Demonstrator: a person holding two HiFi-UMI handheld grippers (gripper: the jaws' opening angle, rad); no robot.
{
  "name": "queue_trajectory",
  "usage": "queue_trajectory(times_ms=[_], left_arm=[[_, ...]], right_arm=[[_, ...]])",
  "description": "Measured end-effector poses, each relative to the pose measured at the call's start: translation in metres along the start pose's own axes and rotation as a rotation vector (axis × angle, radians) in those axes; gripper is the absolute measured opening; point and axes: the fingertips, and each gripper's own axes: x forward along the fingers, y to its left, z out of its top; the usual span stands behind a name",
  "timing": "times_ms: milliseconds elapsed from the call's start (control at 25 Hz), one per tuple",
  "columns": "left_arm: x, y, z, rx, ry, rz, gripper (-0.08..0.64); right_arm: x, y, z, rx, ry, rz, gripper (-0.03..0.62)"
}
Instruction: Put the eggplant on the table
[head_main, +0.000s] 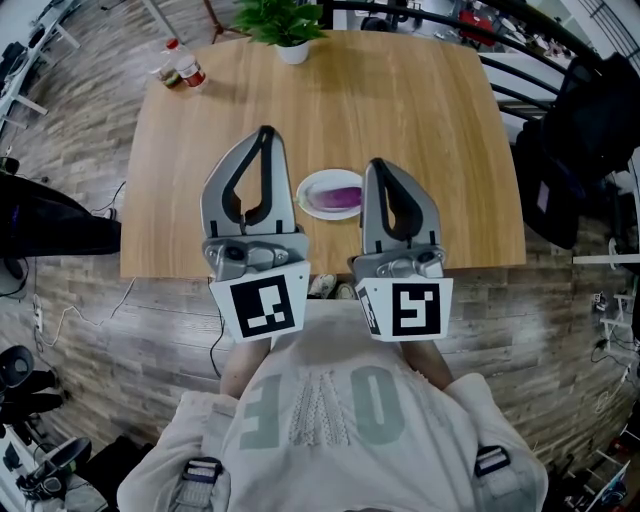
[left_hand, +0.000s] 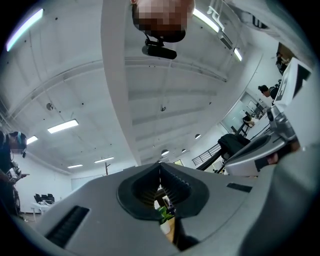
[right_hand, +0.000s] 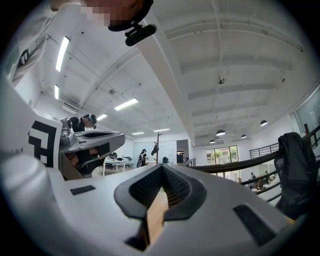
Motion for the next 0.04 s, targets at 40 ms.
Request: queue_trajectory(times_ms=[40], left_arm=[[0.0002,0.0010,0.0005,0.002,-0.001,0.004,0.009]], right_arm=[[-0.0001,0.0006,0.0003,0.001,0.001,0.003,0.018]])
